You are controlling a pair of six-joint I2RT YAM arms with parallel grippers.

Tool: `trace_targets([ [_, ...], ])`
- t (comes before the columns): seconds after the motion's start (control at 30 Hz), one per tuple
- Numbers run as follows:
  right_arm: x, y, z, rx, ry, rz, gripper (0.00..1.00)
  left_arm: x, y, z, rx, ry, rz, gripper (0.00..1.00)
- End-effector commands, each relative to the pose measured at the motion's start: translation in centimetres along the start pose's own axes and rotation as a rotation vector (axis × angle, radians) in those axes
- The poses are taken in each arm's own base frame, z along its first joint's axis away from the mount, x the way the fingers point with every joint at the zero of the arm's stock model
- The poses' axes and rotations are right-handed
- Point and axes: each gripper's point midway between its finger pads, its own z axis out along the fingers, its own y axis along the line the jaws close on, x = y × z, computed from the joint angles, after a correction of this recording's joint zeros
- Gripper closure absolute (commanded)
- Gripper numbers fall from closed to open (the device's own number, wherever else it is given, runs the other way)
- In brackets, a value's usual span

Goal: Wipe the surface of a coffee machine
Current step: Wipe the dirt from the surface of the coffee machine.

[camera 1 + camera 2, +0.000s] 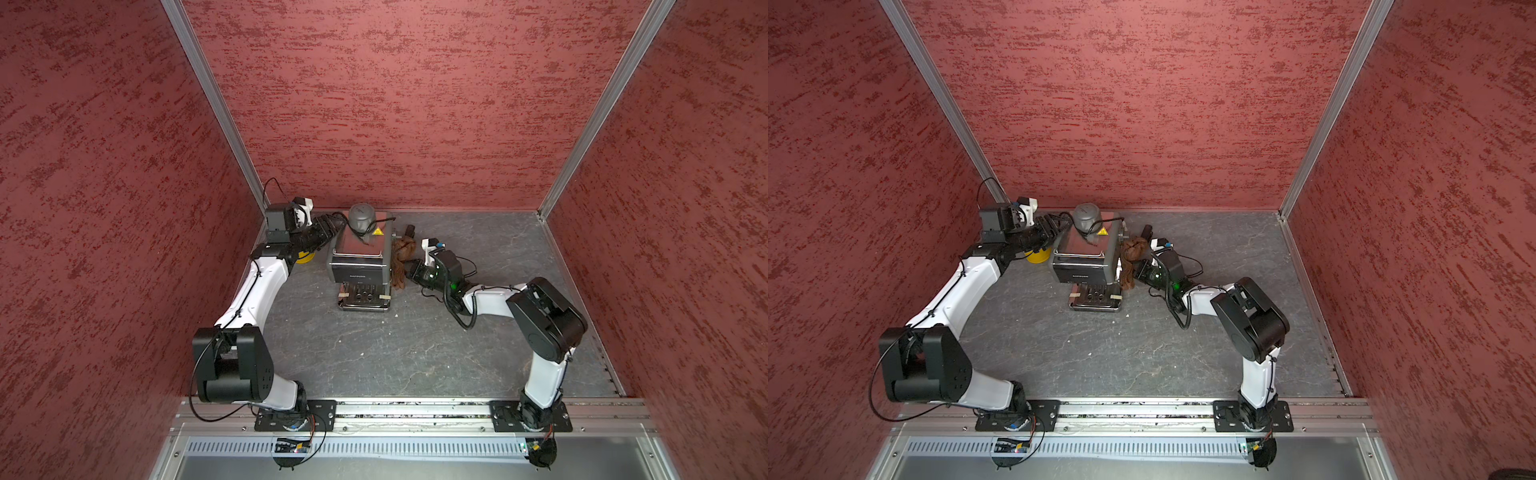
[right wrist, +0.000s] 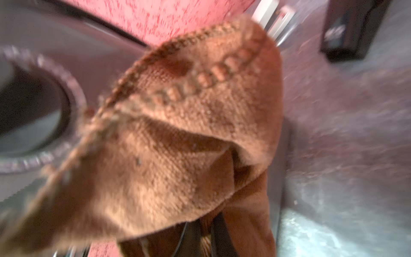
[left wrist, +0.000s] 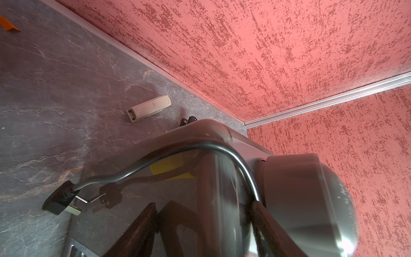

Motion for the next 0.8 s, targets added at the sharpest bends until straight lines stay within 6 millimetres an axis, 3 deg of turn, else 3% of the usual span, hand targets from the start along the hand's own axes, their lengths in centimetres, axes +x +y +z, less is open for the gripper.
trace_targets([
  [0.0, -2.7, 3.2, -0.2, -0.071, -0.060, -0.047, 1.00, 2.0, 1.9, 0.3, -0.059, 0.059, -0.051, 0.33],
  [0.1, -3.5, 4.2, 0.2, -0.091, -0.071, -0.071, 1.00, 2.1, 1.9, 0.4, -0.060, 0.060, -0.052, 0.33],
  [0.23, -3.4, 4.1, 1.8, -0.120, -0.047, -0.060, 1.00, 2.0, 1.9, 0.4, -0.059, 0.059, -0.059, 0.33],
  [0.4, -2.0, 1.5, 3.3, -0.105, -0.006, -0.002, 1.00, 2.2, 2.1, 0.4, -0.062, 0.062, -0.062, 0.33],
  [0.6, 0.0, -2.2, 3.4, -0.024, 0.035, 0.034, 1.00, 2.3, 2.2, 0.4, -0.064, 0.064, -0.064, 0.33],
  [0.7, 0.4, -2.9, 3.3, -0.007, 0.044, 0.042, 1.00, 2.3, 2.3, 0.5, -0.062, 0.061, -0.064, 0.33],
  [0.77, 0.2, -2.3, 3.2, -0.019, 0.043, 0.038, 1.00, 2.4, 2.3, 0.5, -0.061, 0.064, -0.067, 0.33],
])
